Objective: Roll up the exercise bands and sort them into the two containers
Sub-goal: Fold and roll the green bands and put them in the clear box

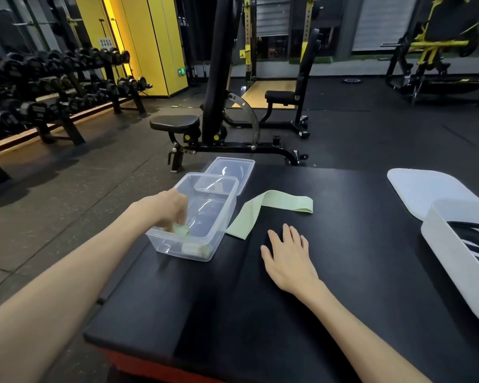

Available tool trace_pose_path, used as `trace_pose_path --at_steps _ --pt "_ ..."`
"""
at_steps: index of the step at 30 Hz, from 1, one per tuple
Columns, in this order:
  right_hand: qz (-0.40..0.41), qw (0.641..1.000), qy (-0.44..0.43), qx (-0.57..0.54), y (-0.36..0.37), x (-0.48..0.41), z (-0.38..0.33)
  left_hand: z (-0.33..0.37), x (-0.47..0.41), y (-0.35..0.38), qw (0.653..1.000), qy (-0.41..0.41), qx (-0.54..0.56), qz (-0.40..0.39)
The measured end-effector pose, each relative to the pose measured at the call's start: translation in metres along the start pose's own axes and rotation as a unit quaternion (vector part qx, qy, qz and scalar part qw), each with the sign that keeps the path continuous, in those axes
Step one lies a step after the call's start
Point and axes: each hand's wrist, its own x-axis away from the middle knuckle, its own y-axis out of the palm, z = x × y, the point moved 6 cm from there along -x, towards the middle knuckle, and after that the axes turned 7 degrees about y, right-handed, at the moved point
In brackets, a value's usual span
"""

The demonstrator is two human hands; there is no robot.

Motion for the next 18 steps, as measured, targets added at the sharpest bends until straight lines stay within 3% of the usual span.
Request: trace_pose_path --at_steps 6,18 --pt "-0.006 1.000 0.003 -0.009 -0.001 0.001 0.000 0.007 0.002 0.009 0.998 -0.005 -0.021 -0.065" --pt "-0.018 0.999 0.008 -0.025 -0.004 0.003 -0.001 -0.002 -0.010 0.018 0.993 -0.008 -0.030 -0.113"
